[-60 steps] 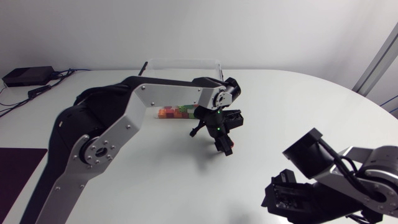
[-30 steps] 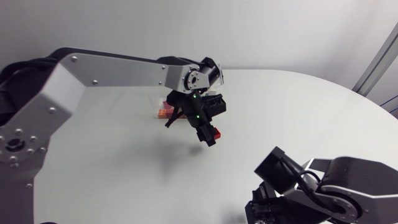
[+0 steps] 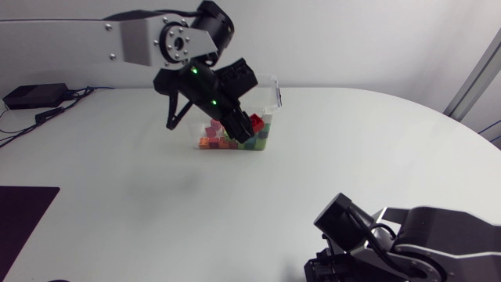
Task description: Place the duplo bricks in the container
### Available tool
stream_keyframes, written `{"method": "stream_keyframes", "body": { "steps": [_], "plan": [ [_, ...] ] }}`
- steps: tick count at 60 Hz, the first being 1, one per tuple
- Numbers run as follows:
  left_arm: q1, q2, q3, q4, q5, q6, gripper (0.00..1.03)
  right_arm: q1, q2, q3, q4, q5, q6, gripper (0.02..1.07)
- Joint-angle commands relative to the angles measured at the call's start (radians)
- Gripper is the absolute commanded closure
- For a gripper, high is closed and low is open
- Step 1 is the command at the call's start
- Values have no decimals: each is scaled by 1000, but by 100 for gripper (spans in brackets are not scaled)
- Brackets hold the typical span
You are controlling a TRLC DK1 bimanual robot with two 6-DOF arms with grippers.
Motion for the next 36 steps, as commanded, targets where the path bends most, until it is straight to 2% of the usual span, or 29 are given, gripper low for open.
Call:
{"method": "stream_keyframes", "body": {
  "steps": [1,22,36],
  "plan": [
    [35,-50,-25,34,15,-41,71,-4,-17,6,-20,-4,-14,76],
    [147,-93,-36,224,17,-147,71,-128,-38,192,-93,-89,-13,76],
    [248,5,21,310,15,-185,70,-200,22,356,-94,-135,24,76]
  ]
}}
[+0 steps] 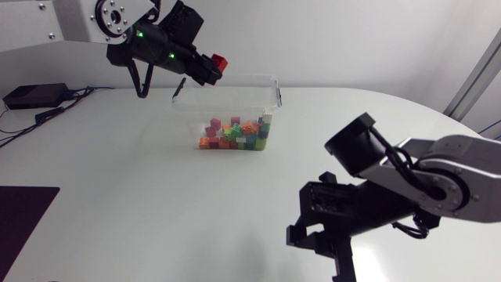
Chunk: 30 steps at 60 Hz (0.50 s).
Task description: Place the duplo bricks in the container
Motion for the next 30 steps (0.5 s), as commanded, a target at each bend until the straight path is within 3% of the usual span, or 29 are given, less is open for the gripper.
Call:
{"method": "stream_keyframes", "body": {
  "steps": [1,11,18,26,28,30],
  "plan": [
    [36,74,26,26,5,-31,70,-26,35,72,-15,-19,18,76],
    [89,181,95,56,-5,-66,68,-64,89,201,-1,-41,81,76],
    [99,238,128,90,-58,-71,61,-76,134,287,19,-42,124,76],
    [110,299,174,96,-169,-71,11,-81,193,388,37,-39,172,76],
    [115,305,179,98,-190,-71,5,-82,203,406,45,-36,183,76],
    [121,307,181,98,-193,-72,5,-85,223,434,58,-30,198,76]
  ]
}}
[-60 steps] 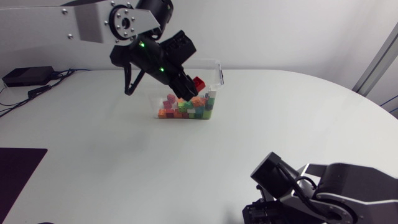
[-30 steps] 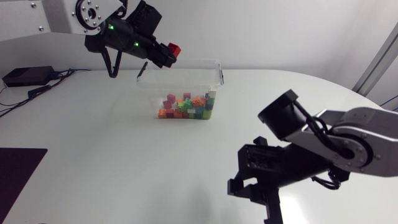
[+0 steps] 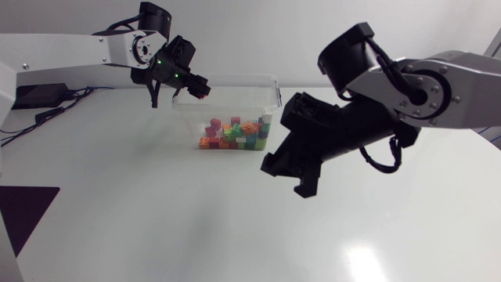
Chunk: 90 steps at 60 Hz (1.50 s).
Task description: Place the duplo bricks in the container
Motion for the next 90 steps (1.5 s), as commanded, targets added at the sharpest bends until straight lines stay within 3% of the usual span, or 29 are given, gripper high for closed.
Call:
{"method": "stream_keyframes", "body": {
  "steps": [1,17,36,59,65,70,72,81,90],
  "plan": [
    [20,30,44,9,-23,-20,5,-10,47,70,24,8,47,76],
    [66,-76,-7,0,-43,-36,5,-42,223,330,69,25,130,76],
    [75,-371,-244,16,-37,-34,5,-69,473,594,194,66,240,76],
    [64,-625,-493,114,-29,-37,5,-75,758,870,309,140,312,75],
    [67,-671,-544,138,-29,-37,5,-75,834,942,311,169,312,57],
    [70,-716,-594,164,-31,-36,5,-69,895,997,306,200,309,22],
    [72,-730,-609,167,-31,-36,5,-64,912,1014,308,216,305,14],
    [72,-808,-685,212,-34,-28,5,-61,923,1015,308,241,306,8],
    [78,-878,-746,220,-35,-11,5,-79,817,880,357,281,305,7]
  ]
}}
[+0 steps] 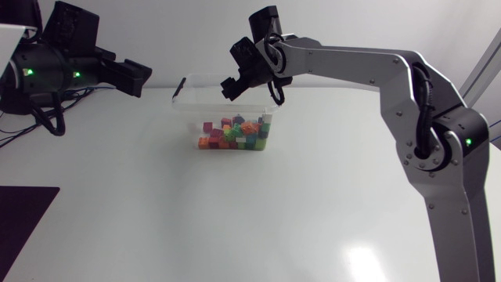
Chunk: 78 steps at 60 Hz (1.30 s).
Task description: Place the duplo bricks in the container
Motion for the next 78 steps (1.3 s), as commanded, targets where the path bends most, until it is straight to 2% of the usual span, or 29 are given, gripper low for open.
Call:
{"method": "stream_keyframes", "body": {
  "steps": [1,14,39,62,78],
  "plan": [
    [10,-57,-57,15,-2,3,5,-16,-87,-108,42,35,14,7],
    [56,-139,-176,59,0,29,5,-105,-337,-405,157,59,11,7],
    [81,-354,-413,162,1,26,5,-305,-842,-985,385,78,-12,7],
    [119,-516,-555,194,1,-22,5,-509,-1190,-1344,454,70,-35,7],
    [121,-585,-640,229,1,-61,5,-573,-1417,-1567,494,54,-44,7]
  ]
}}
